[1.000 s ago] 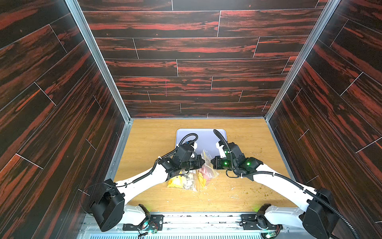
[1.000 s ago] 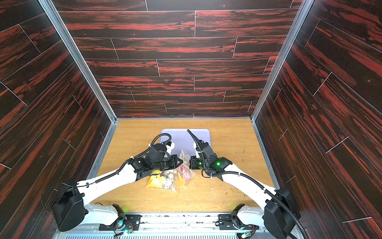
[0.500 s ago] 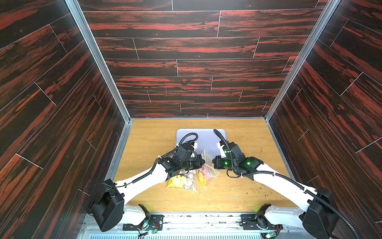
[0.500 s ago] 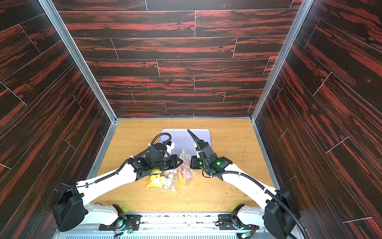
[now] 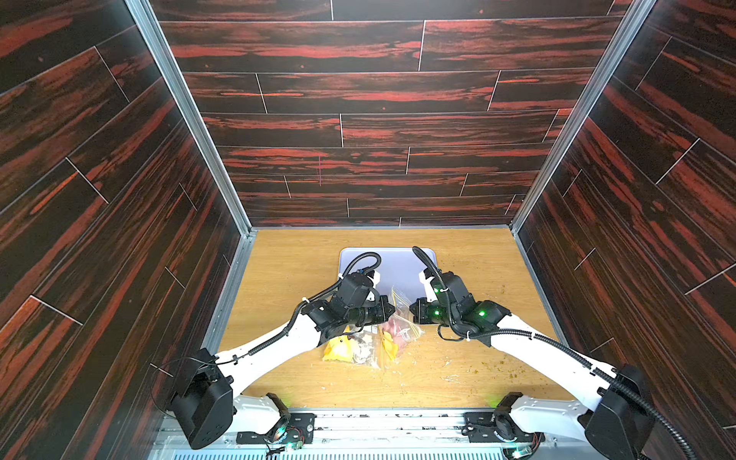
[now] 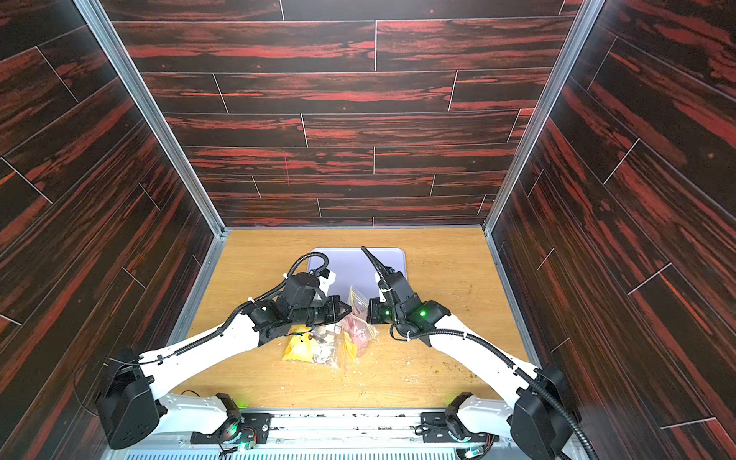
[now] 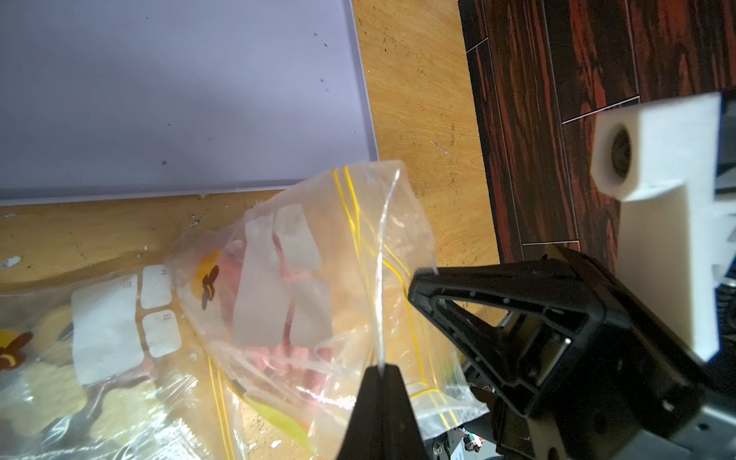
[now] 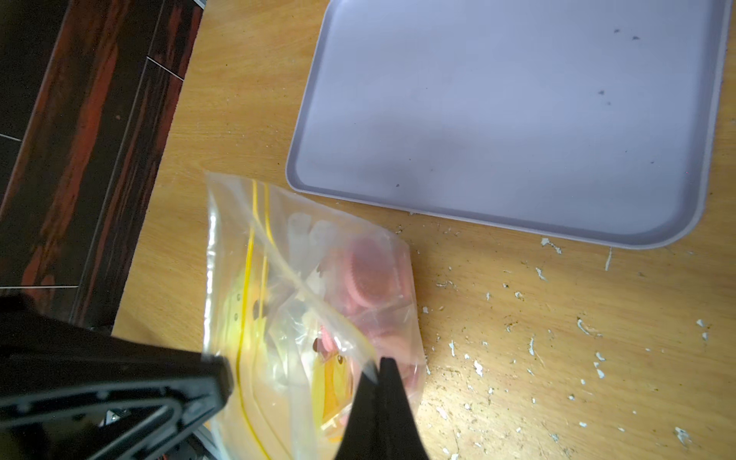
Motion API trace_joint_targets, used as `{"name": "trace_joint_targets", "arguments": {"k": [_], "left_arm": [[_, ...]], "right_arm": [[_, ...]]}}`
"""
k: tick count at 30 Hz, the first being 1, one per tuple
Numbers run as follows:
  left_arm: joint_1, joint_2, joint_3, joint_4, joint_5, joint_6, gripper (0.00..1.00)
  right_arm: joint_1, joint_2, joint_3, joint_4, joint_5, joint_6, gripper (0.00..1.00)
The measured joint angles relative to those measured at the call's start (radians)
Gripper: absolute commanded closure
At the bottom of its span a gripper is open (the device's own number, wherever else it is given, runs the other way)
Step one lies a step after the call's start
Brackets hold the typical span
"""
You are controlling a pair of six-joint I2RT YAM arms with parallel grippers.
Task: Pour cookies out of the ziploc bag
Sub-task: Open the ziploc bag at the center of the board.
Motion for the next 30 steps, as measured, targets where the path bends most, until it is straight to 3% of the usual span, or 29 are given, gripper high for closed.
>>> {"name": "trace_joint_targets", "arguments": {"k": [10, 14, 18, 30], "left_arm": [[0.000, -0.037, 0.002, -0.050, -0.012, 0.008, 1.00], [0.000, -0.039, 0.002, -0.050, -0.013, 0.009, 1.00], [0.000, -0.039, 0.003, -0.050, -0.013, 0.010, 1.00], [0.000, -0.039, 0.020, -0.052, -0.012, 0.026, 1.00]], "right_arm": [[0.000, -0.001, 0.015, -0.024, -0.005, -0.016, 0.88], [0.000, -0.001, 0.019, -0.024, -0.026, -0.018, 0.68], [0.000, 0.000, 0.033, -0.039, -0.053, -0.023, 0.58], [0.000, 0.039, 0.084, -0.052, -0.172, -0.034, 0.52]]}}
